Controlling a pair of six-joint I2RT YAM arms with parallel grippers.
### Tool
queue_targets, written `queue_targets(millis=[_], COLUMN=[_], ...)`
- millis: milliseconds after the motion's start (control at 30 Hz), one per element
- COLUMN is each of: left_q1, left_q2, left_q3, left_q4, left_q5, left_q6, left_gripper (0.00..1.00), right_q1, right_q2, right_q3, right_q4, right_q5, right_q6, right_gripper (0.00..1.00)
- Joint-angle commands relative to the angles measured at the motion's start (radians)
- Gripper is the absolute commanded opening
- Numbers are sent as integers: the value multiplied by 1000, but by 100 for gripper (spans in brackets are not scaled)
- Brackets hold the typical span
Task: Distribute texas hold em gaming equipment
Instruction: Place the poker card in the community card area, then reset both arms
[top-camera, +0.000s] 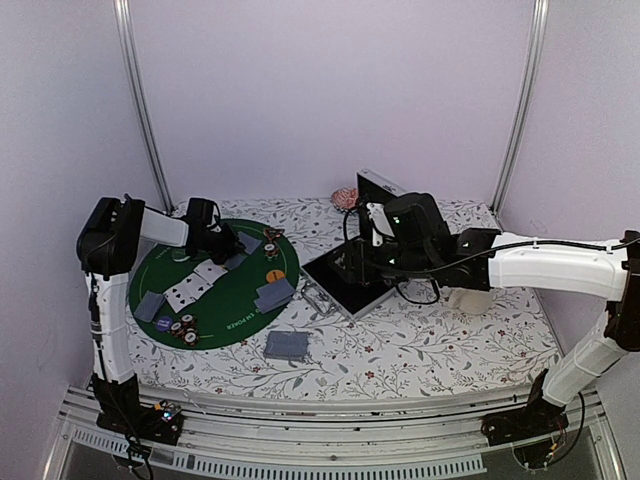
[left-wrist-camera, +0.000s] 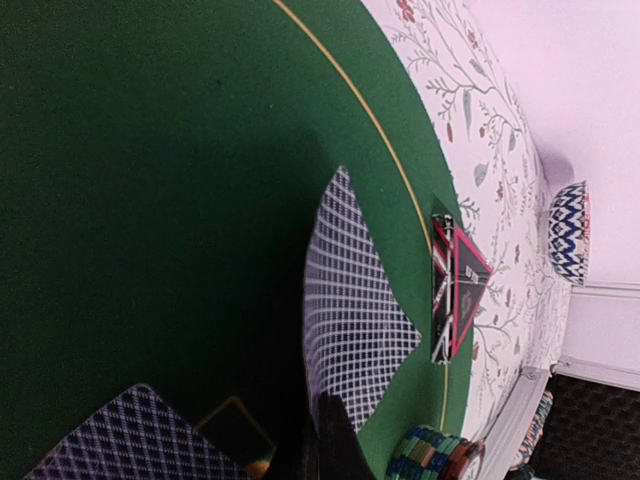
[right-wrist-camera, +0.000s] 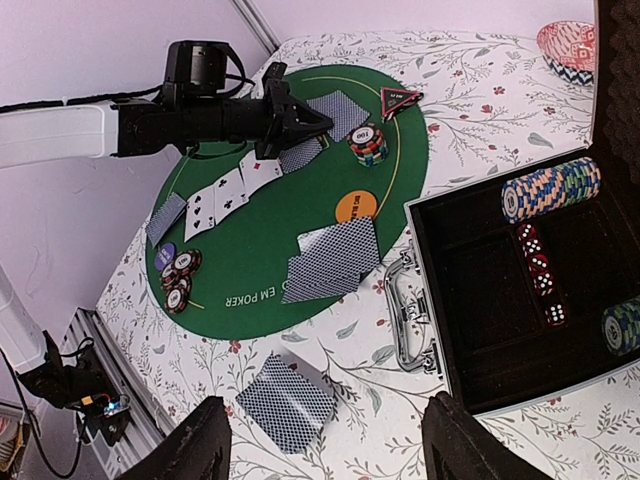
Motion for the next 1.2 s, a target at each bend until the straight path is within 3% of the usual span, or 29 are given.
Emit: queue_targets(millis=[0, 333, 800, 1000, 1167], left_q1=[17, 18, 18, 16, -5], left_q2=[-31, -82, -215, -413, -642], left_q3=[8, 2, -39, -121, -247], left_q4=[-69, -92, -106, -106, -83], left_q5=[-15, -47, -65, -113, -240], left_q6=[27, 60, 71, 141, 281], left_gripper=[0, 20, 29, 31, 41], right_q1=[-7, -7, -7, -29, -125], right_q2=[8, 8, -33, -110, -199], right_q3=[33, 37, 21, 11, 7], right_q4=[-7, -8, -25, -63, -117], right_q5=[0, -7, 5, 33, 52], right_q6=[-11, -10, -11, -61, -136], right_gripper=[67, 67, 69, 77, 96])
